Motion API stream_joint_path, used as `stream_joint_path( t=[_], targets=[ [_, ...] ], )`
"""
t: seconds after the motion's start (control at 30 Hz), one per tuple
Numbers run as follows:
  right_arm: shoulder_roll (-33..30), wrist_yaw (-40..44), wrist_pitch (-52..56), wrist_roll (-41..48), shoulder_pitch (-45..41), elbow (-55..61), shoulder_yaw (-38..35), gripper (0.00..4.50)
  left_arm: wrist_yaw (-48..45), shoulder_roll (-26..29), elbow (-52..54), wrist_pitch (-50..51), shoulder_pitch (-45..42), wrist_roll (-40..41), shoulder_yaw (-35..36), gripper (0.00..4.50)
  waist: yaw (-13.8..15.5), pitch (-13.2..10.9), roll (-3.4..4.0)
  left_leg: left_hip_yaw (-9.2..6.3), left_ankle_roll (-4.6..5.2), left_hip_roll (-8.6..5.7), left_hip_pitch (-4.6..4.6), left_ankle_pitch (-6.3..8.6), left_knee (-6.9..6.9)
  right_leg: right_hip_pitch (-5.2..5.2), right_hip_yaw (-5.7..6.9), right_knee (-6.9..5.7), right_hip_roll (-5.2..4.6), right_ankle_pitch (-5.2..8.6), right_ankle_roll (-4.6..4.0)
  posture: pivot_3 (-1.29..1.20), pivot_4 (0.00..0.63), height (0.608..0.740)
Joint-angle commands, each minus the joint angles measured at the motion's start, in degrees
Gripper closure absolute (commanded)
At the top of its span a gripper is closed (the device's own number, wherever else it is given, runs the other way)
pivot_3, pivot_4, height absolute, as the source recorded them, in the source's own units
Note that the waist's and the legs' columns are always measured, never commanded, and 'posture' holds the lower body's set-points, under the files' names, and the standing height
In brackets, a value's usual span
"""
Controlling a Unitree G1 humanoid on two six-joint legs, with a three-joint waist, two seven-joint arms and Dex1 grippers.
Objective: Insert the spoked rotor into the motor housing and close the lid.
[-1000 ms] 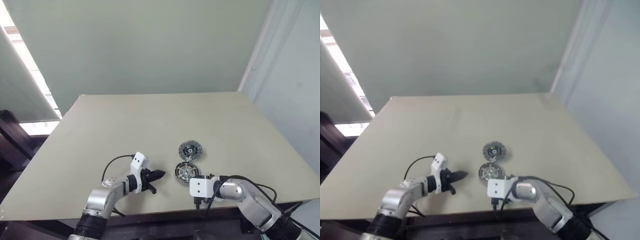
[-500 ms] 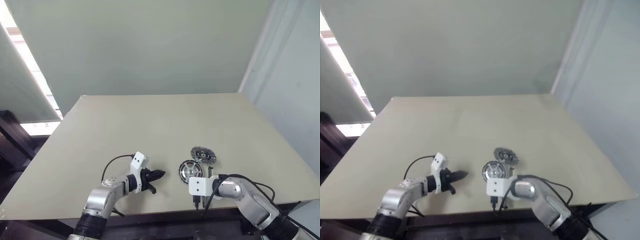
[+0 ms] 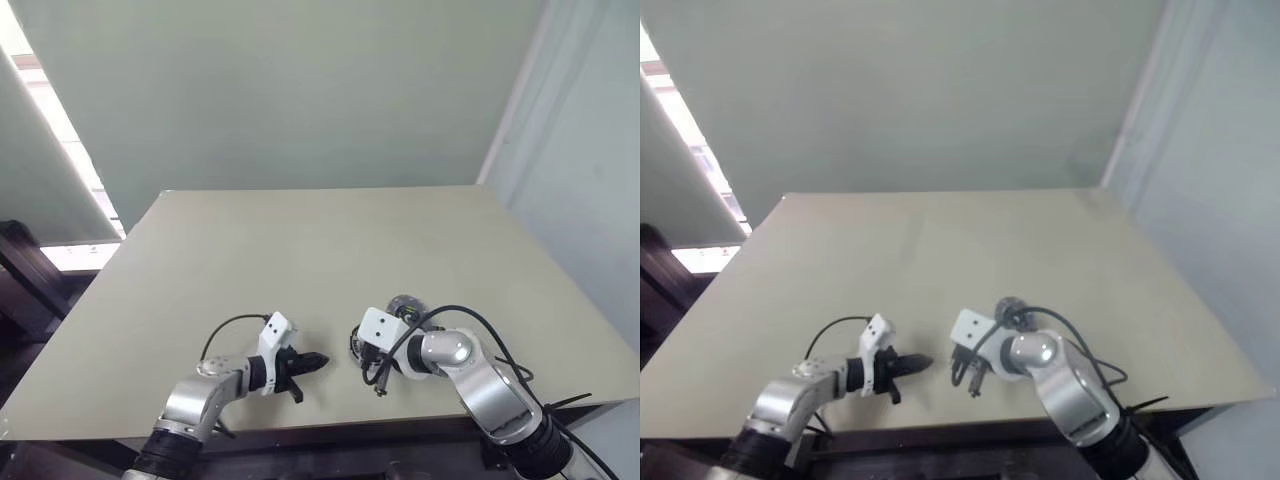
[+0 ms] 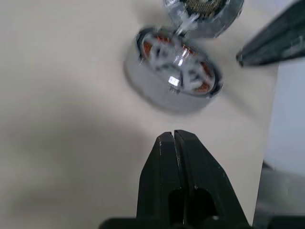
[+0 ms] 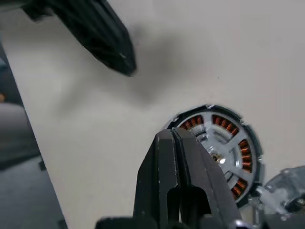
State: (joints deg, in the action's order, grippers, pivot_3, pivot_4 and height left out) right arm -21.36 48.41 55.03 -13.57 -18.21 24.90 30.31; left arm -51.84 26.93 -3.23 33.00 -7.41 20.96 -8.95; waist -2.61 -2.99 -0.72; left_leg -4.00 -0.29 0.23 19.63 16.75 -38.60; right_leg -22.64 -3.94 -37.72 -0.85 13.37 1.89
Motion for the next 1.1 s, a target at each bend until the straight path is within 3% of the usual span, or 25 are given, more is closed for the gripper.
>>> stream_joint_path(
  t=[0.03,0.27,0.3,0.4,0.67,1.1],
  targets=[
    [-1.62,-1.03,2.36,-0.13,-2.13,1.71,2.93,4.48,-1.07,1.43,0.39,-1.81,-0.35,0.0,1.73,4.5,-0.02,-0.02,0.03,0.01,0.0,-0.01,0.01,0.0,0.01,-0.01,-0.01,0.02,-0.02,0.0,0.0,0.0,0.0,0.74],
    [-5.43,-3.94,-2.82,-1.06,-2.45,1.88,5.46,4.48,-0.27,1.89,0.96,-1.92,0.52,0.11,2.93,4.5,-0.05,-0.03,0.03,0.02,0.0,0.0,0.02,0.0,0.09,-0.07,-0.01,0.03,-0.03,0.01,0.0,0.0,0.0,0.74],
    [-6.23,-3.9,-3.55,-0.9,-2.16,2.17,5.53,4.31,-0.1,1.77,1.04,-1.97,0.67,0.1,2.95,4.5,-0.06,-0.03,0.03,0.02,0.0,0.0,0.02,0.0,0.09,-0.07,-0.01,0.04,-0.03,0.02,0.0,0.0,0.0,0.74],
    [-7.56,-3.9,-4.67,-0.19,-1.5,2.91,5.55,3.59,0.27,1.55,1.21,-2.04,0.95,0.13,2.93,4.5,-0.18,-0.03,0.03,0.03,0.0,0.0,0.03,0.0,0.1,-0.07,-0.01,0.05,-0.03,0.02,0.01,0.0,0.0,0.74],
    [-13.13,-2.79,-15.85,-2.02,0.13,2.46,8.73,0.81,0.77,1.39,1.05,-2.05,0.75,-0.09,2.5,4.5,-0.19,-0.04,0.01,0.04,0.0,0.0,0.03,0.0,0.15,-0.1,-0.01,0.07,-0.02,0.03,0.01,0.0,0.0,0.74],
    [-10.09,-4.23,-26.16,-7.0,-1.13,-9.62,11.42,0.81,0.69,1.73,1.26,-1.75,0.0,-0.38,2.11,4.5,-0.19,-0.04,0.0,0.07,0.0,0.02,0.02,0.0,0.17,-0.11,-0.01,0.07,-0.02,0.03,0.0,0.0,0.0,0.74]
  ],
)
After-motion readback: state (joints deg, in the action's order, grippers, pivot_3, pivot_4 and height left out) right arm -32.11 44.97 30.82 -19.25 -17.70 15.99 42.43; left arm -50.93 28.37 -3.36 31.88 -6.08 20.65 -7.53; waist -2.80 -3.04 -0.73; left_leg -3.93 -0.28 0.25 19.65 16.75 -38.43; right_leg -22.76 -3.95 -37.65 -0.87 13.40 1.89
